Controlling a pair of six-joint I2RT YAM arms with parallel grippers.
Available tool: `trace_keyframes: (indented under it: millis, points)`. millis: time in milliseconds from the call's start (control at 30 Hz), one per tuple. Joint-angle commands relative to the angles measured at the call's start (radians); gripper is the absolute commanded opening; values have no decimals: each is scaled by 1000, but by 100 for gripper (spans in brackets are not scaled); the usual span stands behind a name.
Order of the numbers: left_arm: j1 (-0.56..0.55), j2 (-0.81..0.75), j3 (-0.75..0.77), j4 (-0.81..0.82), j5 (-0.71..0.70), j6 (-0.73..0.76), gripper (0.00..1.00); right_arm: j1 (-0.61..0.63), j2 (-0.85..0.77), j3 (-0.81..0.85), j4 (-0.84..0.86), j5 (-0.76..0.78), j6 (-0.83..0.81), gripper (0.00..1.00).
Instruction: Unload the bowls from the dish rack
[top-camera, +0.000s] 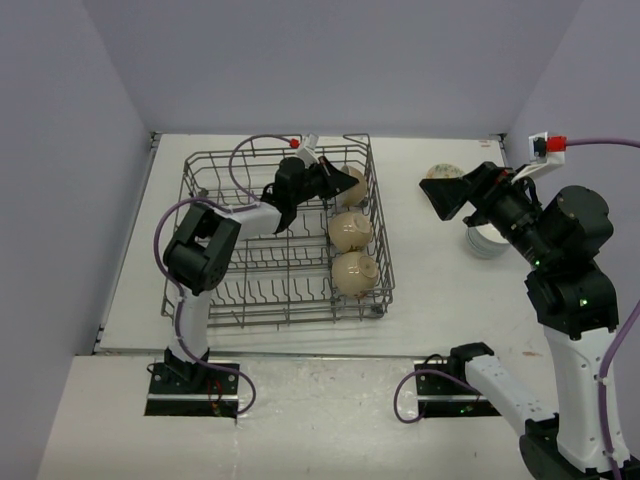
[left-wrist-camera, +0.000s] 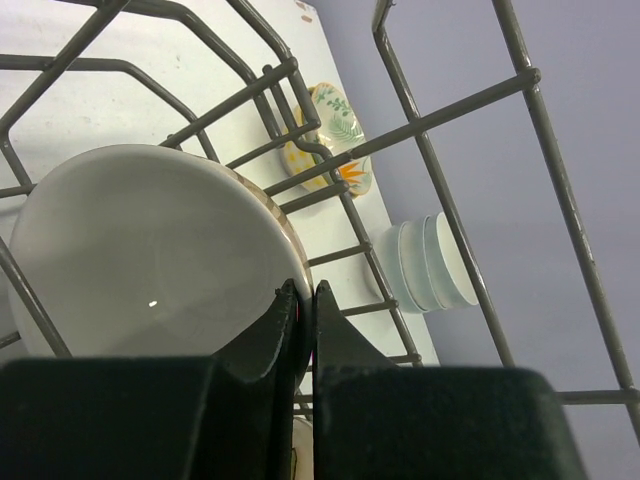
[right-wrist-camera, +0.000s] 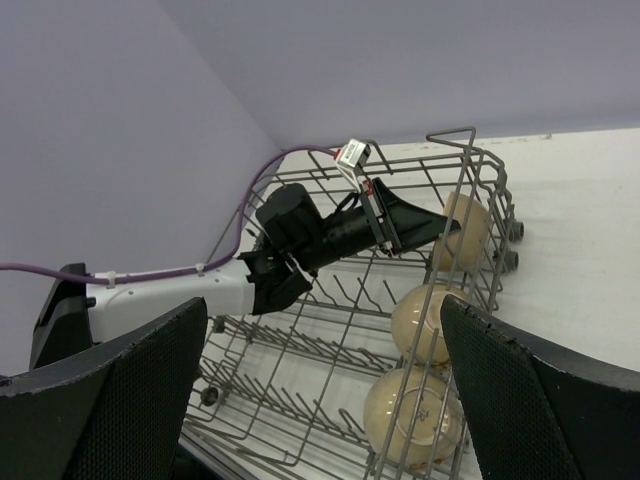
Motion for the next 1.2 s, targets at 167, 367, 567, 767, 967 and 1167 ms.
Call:
trace_keyframes:
  millis: [167,367,567,767,967,1167]
  points:
    - [7,-83,43,-18,11,134,0,7,6,12,42,-21,-17,99]
    - [7,-195,73,-73,-9,324,0,7,17,19,41,-14,-22,99]
    - [7,-222,113,-92,51,403,0,7,14,20,39,-5,-22,99]
    - [7,-231,139,-109,70,426,0,7,14,32,30,-1,-27,99]
    - [3,-281,164,-161,99,507,0,7,20,37,25,15,-34,99]
    - [-26,-383,260,-402,-56,745,0,7,15,34,22,64,-37,99]
